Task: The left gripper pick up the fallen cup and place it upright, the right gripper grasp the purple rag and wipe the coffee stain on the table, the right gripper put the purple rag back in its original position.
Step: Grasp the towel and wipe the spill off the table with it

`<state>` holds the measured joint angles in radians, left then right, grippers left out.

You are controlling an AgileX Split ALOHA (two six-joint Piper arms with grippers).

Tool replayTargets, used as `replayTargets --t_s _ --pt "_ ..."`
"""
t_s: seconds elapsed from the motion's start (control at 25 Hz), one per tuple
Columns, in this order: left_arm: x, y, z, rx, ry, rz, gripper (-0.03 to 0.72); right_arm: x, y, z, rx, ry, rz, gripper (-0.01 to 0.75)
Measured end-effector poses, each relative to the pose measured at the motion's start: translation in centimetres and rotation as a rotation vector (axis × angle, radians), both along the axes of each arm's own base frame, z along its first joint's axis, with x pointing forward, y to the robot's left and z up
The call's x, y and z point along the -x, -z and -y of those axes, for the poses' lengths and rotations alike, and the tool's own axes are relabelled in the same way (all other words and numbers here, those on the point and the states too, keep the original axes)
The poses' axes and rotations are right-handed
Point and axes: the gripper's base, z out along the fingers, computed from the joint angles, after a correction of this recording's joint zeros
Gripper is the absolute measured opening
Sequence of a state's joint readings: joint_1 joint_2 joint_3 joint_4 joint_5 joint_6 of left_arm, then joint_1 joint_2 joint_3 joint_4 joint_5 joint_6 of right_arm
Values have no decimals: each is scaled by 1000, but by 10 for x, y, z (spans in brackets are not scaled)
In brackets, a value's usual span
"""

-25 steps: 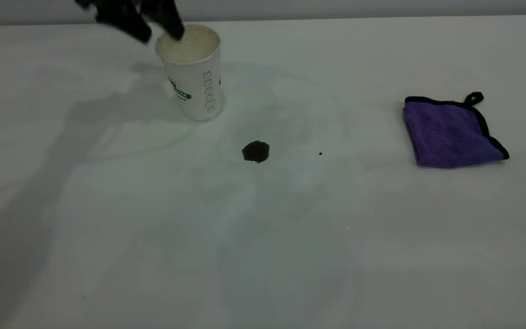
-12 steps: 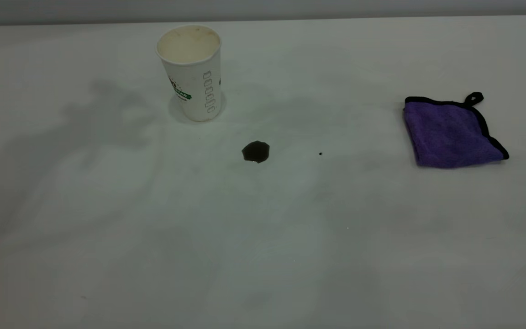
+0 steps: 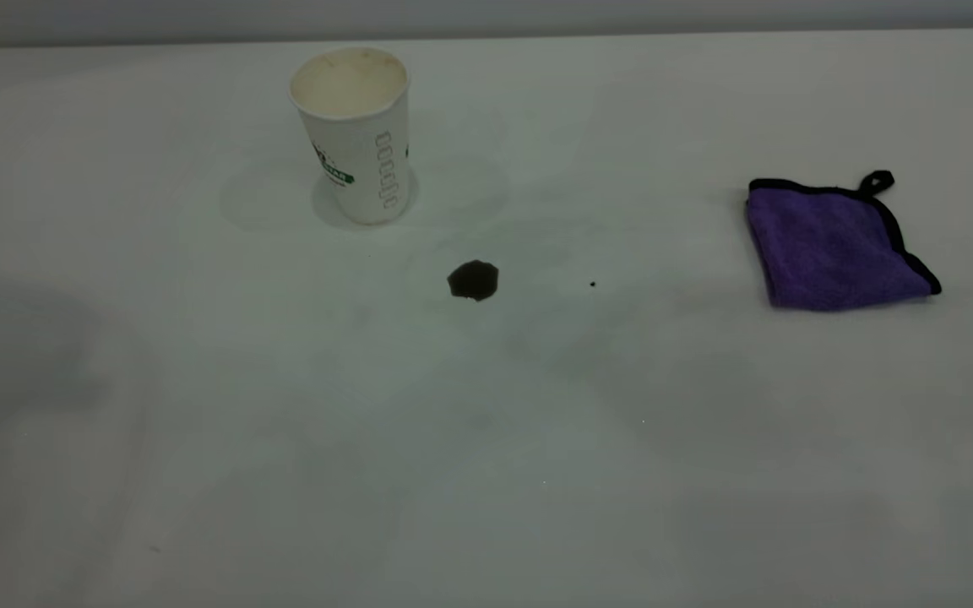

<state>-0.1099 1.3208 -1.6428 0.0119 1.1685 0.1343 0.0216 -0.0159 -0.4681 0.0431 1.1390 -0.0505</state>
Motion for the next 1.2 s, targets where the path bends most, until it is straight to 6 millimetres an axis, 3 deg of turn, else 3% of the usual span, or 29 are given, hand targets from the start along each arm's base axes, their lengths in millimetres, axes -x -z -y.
replayTargets --t_s 0.2,0.4,0.52,0.68,1.0,1.2 --pt "71 12 -9 -1 -21 19 561 0 0 0 0 0 0 588" --pt "141 43 -17 0 -24 46 561 0 0 0 0 0 0 588" --pt "168 62 -21 15 -52 61 561 0 0 0 0 0 0 588" --pt "183 93 -23 53 -119 15 559 0 0 0 0 0 0 588" --pt "187 176 -24 44 -176 -225 559 0 0 0 0 0 0 588" --pt "192 196 -28 61 -247 -187 559 0 0 0 0 0 0 588"
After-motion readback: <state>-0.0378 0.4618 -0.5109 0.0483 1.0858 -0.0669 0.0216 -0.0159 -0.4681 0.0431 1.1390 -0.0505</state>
